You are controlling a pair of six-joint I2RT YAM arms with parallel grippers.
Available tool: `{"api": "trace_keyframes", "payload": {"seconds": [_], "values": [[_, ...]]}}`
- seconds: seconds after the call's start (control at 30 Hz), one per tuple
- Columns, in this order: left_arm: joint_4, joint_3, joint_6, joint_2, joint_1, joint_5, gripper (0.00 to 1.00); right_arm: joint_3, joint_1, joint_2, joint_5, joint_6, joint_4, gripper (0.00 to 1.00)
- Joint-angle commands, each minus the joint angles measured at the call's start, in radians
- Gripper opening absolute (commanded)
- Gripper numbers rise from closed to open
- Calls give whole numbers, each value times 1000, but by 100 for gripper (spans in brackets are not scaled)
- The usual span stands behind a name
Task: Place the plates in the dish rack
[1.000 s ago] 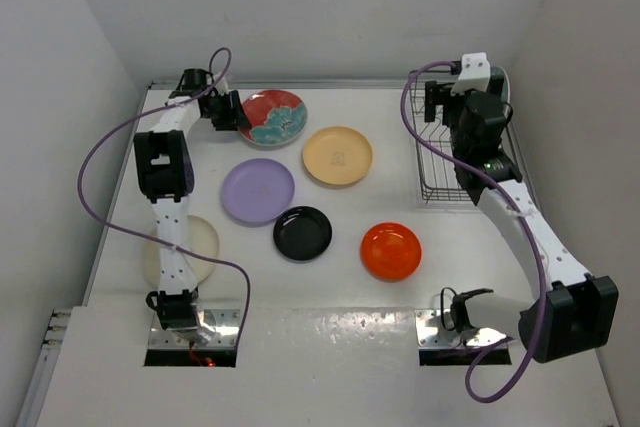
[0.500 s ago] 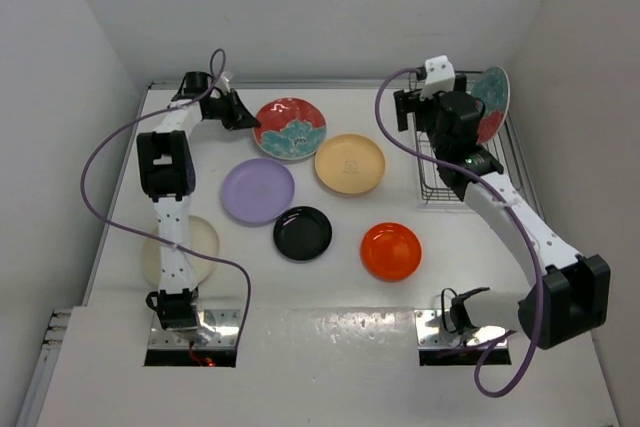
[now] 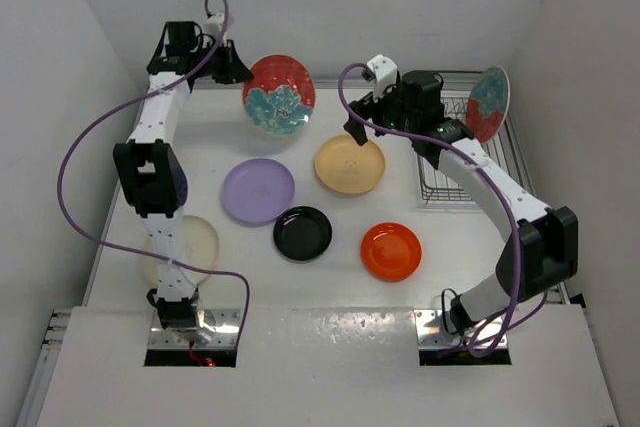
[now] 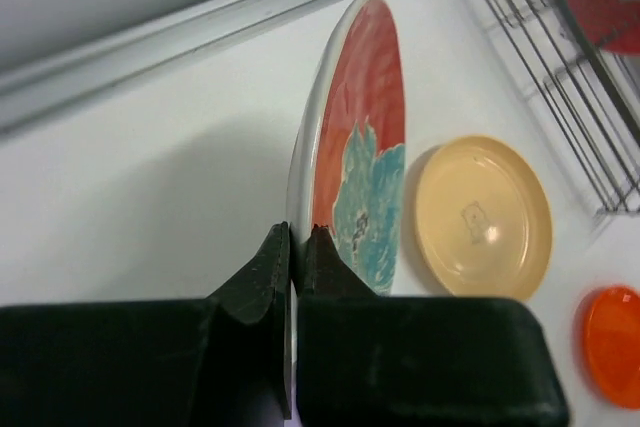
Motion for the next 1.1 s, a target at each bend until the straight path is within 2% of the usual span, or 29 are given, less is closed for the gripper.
{"api": "trace_keyframes", "payload": {"seconds": [0.0,0.2,0.5,0.67,0.87,1.07], "values": [[-58,80,150,-164,-110,93,0,59,5,11,-100,12,-4,96],[-236,152,254,-188,-167,44,0,47,3,0,-100,13,11,97],[-434,174,425,-188,-368,-30,0,7,-37,-78,-126,10,-26,98],[-498,183,512,-197,-454,-63,0,-20,-69,-106,-194,-28,-49,99],[-531,174,543,-227,-505,-94,0,-13,-74,-78,-296,-20,-47,99],[-531,140,594,-304,-526,-25,0,-14,-63,14,-500,-22,-90,87]]}}
